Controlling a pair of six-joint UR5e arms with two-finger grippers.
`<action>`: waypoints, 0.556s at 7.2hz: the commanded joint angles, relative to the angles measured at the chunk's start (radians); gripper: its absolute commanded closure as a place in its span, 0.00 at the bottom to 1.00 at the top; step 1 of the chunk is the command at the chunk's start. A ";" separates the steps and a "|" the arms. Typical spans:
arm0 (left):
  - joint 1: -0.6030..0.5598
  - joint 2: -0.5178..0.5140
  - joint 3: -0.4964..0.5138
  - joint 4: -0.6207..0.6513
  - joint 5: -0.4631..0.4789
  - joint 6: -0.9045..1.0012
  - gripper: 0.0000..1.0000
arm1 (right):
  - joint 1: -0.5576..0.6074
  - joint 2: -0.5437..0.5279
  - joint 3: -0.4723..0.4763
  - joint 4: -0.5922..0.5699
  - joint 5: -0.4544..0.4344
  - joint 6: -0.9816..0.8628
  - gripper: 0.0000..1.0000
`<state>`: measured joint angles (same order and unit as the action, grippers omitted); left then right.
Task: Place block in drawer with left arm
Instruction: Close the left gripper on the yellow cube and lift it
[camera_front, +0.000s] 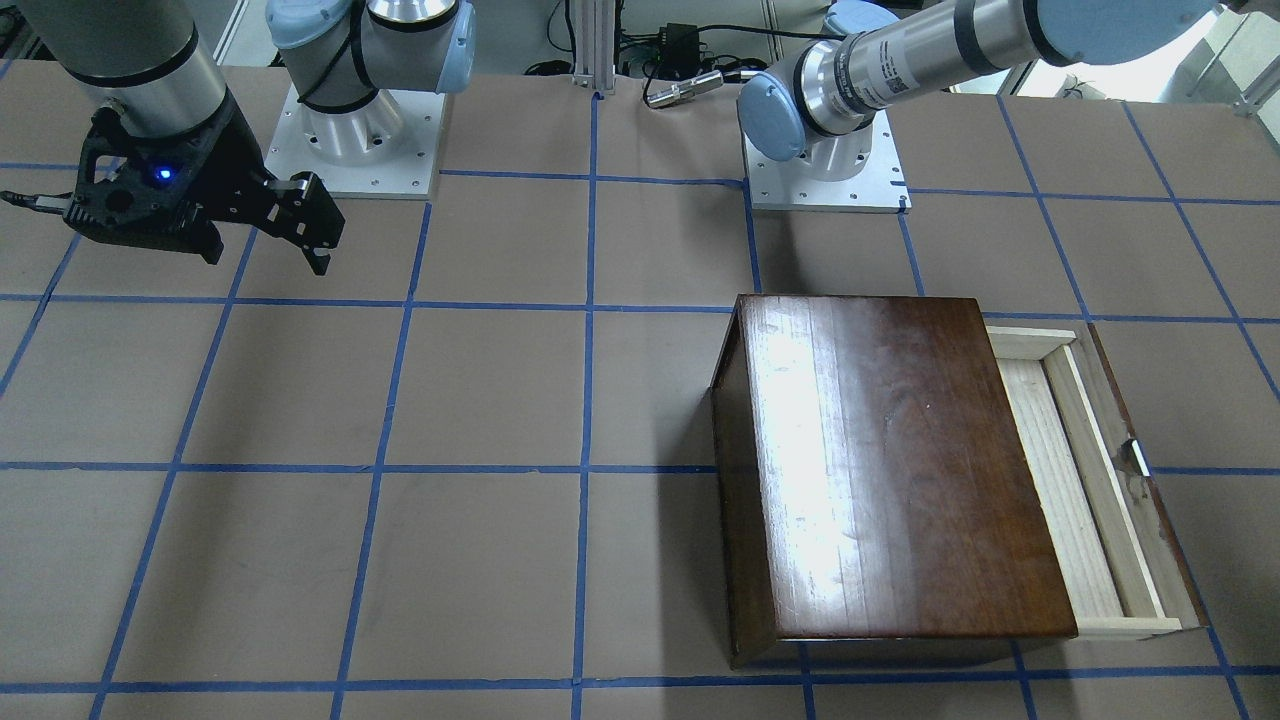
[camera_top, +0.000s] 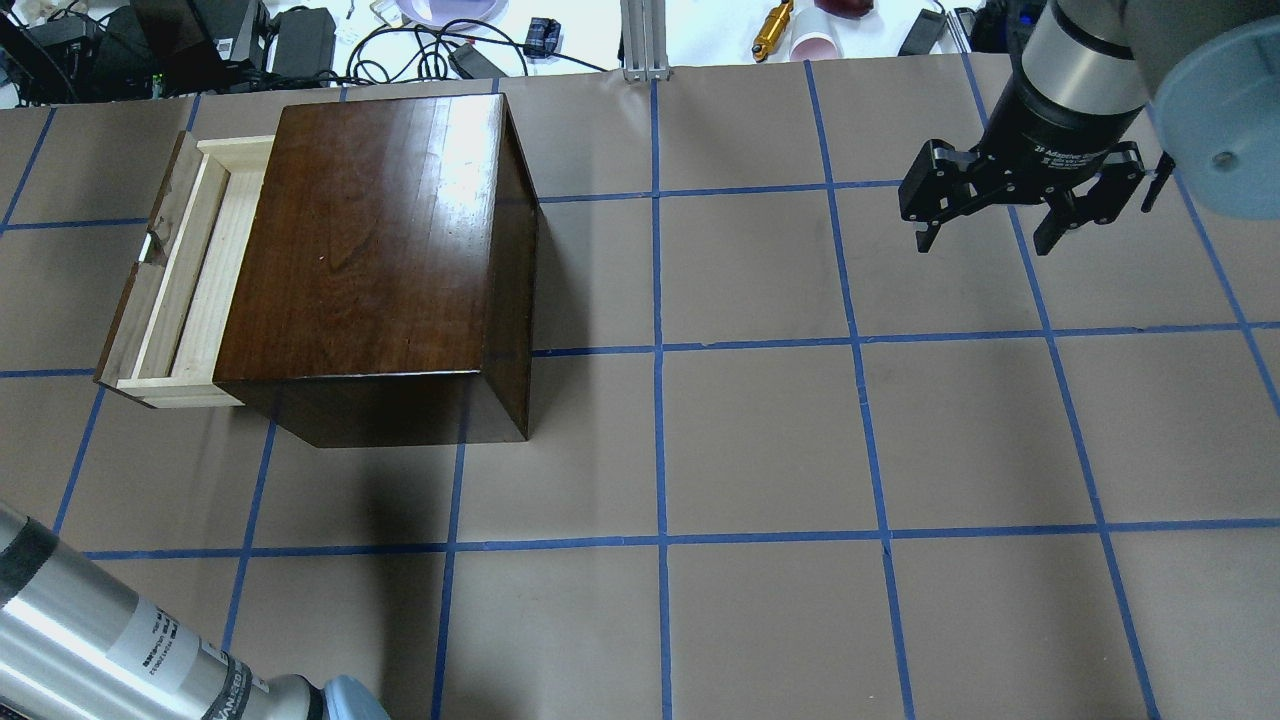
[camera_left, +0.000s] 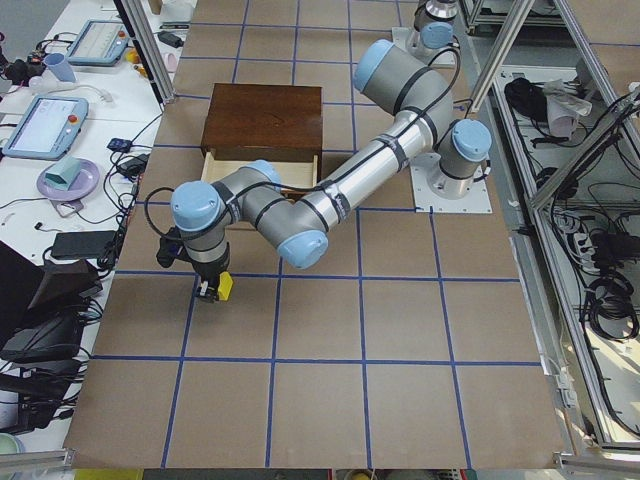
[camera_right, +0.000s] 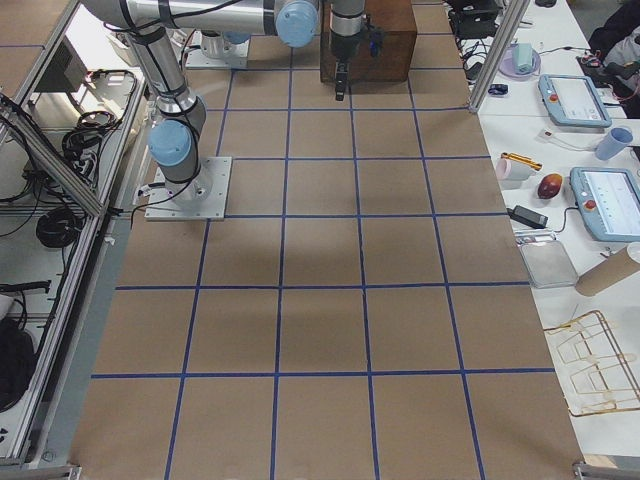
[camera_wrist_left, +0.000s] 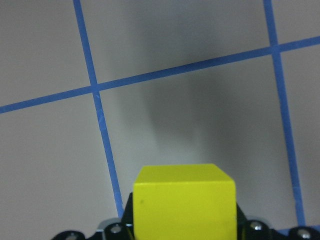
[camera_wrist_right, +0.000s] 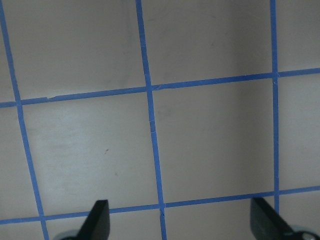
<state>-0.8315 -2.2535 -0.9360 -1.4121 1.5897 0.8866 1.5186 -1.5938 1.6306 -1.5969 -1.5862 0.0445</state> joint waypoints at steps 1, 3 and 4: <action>-0.102 0.093 -0.023 -0.156 0.003 -0.168 1.00 | 0.000 0.000 0.000 0.000 0.000 0.000 0.00; -0.184 0.152 -0.090 -0.194 -0.008 -0.289 1.00 | 0.000 0.000 0.000 0.000 0.002 0.000 0.00; -0.230 0.184 -0.145 -0.194 -0.035 -0.363 1.00 | 0.000 0.000 0.000 0.000 0.002 0.000 0.00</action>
<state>-1.0054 -2.1087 -1.0216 -1.5976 1.5768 0.6077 1.5182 -1.5938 1.6306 -1.5968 -1.5852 0.0445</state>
